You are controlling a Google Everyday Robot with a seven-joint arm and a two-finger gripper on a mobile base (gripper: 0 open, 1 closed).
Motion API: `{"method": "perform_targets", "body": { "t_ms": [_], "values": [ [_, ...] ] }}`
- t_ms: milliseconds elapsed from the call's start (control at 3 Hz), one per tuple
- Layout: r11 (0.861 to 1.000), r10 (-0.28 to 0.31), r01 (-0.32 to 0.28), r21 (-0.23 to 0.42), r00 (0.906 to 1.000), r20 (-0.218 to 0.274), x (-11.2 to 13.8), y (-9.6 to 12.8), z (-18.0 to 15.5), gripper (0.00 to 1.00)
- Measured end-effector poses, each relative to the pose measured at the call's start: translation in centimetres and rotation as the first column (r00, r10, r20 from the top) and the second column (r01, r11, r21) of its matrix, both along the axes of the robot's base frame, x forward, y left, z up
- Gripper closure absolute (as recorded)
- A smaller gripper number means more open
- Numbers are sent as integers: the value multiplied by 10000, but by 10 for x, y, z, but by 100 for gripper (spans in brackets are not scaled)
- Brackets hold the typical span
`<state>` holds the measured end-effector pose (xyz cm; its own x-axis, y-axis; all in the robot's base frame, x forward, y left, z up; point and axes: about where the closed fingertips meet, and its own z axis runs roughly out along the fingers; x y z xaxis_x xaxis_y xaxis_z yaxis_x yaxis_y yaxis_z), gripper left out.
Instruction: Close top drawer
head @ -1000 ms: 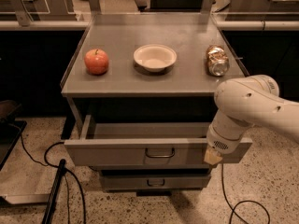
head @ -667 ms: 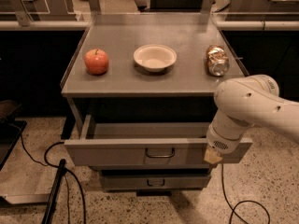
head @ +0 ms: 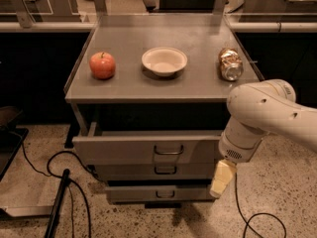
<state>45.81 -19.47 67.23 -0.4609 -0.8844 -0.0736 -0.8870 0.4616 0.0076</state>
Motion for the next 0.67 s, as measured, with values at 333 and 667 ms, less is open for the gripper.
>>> {"method": "perform_targets", "body": {
  "t_ms": [333,667],
  "values": [
    [10000,0,0,0,10000,0,0,0,0,0],
    [10000,0,0,0,10000,0,0,0,0,18]
  ]
}}
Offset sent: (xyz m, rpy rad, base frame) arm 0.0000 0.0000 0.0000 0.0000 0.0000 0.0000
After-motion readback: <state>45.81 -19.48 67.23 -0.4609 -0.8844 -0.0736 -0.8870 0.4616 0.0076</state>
